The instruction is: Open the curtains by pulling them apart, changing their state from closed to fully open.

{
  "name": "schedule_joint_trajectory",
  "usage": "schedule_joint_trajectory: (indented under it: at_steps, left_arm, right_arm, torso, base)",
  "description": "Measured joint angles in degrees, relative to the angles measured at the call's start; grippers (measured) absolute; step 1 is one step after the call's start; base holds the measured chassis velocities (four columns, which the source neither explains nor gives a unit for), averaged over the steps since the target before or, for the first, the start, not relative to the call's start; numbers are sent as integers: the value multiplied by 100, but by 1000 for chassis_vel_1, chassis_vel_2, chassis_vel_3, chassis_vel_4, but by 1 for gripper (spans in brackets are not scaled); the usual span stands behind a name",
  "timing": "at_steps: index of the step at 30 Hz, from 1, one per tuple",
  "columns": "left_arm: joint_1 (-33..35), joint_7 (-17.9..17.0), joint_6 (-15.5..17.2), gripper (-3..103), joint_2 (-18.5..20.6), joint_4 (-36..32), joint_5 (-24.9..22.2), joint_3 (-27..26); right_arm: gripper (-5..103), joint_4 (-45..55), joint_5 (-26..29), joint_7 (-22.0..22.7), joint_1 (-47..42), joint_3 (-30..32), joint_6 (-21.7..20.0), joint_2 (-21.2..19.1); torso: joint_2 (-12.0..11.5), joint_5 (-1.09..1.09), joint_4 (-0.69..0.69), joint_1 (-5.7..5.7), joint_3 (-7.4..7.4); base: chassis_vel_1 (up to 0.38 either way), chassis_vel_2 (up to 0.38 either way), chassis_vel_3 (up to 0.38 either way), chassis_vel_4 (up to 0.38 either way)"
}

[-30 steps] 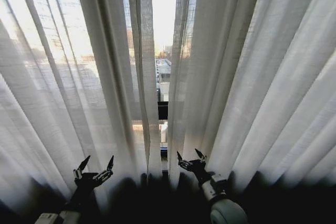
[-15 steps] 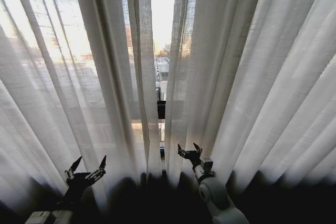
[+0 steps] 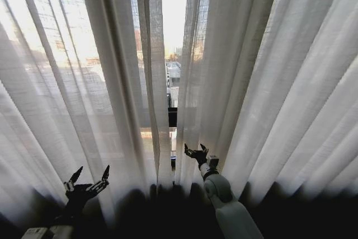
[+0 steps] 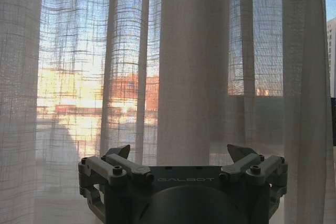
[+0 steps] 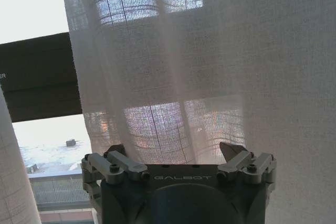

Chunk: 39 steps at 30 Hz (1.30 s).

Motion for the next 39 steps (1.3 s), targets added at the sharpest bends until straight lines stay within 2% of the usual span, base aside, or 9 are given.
schedule_joint_trajectory:
  at_steps: [4,8,10,14,16,23,25,27,39]
  left_arm:
    - [-5,0,0,100,-25,0,3,-6]
    - [-5,0,4,100,-93,-39,27,-23]
    - [-4,0,9,100,-108,-46,35,-23]
    - [-9,0,21,100,-177,-64,119,29]
    - [-12,0,22,100,-196,-64,147,42]
    - [-16,1,77,100,-288,-106,225,74]
    - [-19,1,90,100,-288,-107,225,70]
    - [-30,-1,116,100,-296,-117,226,63]
    - [-12,-1,132,100,-371,-181,259,80]
  right_arm:
    - [89,-53,-10,8,74,-8,23,5]
    - [68,-81,-20,26,203,-28,38,-72]
    - [68,-72,-20,31,218,-30,42,-94]
    - [46,-34,-19,41,243,-32,74,-165]
    - [46,-32,-19,43,245,-32,86,-175]
    - [14,31,7,71,271,-32,122,-256]
    - [14,40,13,75,273,-33,122,-264]
    - [3,73,34,89,273,-39,122,-292]
    - [0,234,205,115,209,-33,36,-360]
  torso:
    - [0,1,-1,0,0]
    - [0,1,-1,0,0]
    - [0,0,-1,0,0]
    - [0,1,-1,0,0]
    - [0,1,-1,0,0]
    - [0,1,-1,0,0]
    - [0,1,-1,0,0]
    - [0,1,-1,0,0]
    - [0,1,-1,0,0]
  base:
    - [0,0,0,0]
    - [0,0,0,0]
    - [0,0,0,0]
    - [0,0,0,0]
    - [0,0,0,0]
    - [0,0,0,0]
    - [0,0,0,0]
    - [0,0,0,0]
    - [0,0,0,0]
